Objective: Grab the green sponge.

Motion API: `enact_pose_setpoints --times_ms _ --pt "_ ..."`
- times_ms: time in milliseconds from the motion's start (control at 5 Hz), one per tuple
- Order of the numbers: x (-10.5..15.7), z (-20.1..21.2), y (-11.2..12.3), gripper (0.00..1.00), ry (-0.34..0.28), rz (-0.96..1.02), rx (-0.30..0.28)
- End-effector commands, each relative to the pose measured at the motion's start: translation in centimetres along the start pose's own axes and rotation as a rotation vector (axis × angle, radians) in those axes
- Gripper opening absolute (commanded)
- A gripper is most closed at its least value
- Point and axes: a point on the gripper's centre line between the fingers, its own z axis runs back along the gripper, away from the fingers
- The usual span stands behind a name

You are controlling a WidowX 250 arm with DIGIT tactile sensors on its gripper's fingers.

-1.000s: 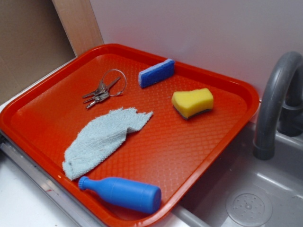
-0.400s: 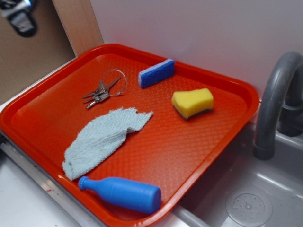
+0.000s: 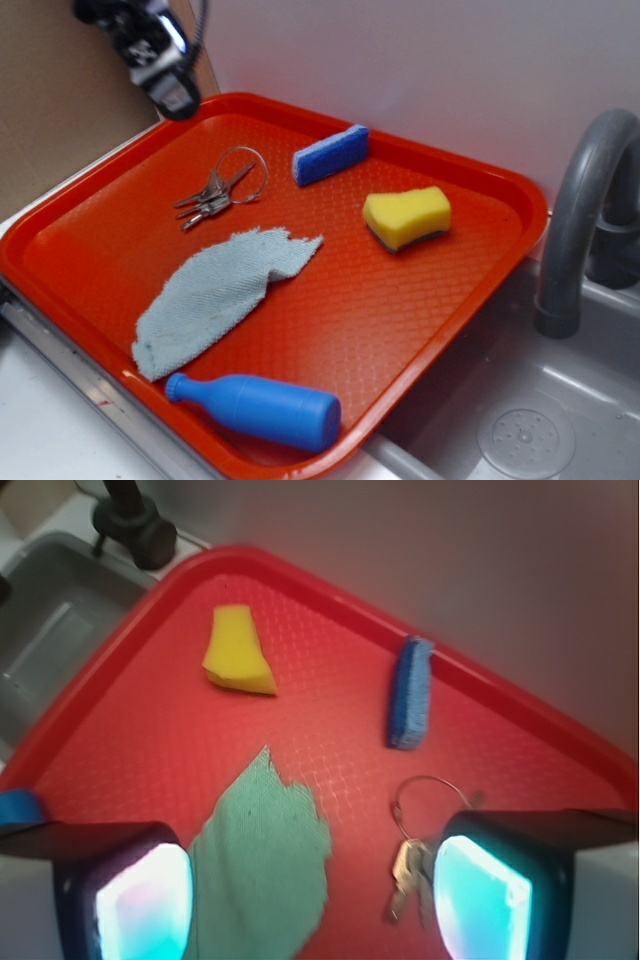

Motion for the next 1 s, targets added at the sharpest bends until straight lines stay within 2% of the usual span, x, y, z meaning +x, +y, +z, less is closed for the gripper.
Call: enact_pose_setpoints --times_ms 0,200,400,600,800 --pt "5.5 -4.2 -2.4 1.00 -0.029 -0.035 -0.062" --pt "7.2 -7.4 -4.1 1.00 -0.012 -0.100 -0.107" --pt "8.0 -10.5 -5.5 1.00 0.062 -0.121 -0.093" --pt "8.9 -12.4 -6.8 1.00 0.097 -0.149 -0.105" --pt "8.8 -13.2 -7.3 1.00 0.137 -0.155 -0.095"
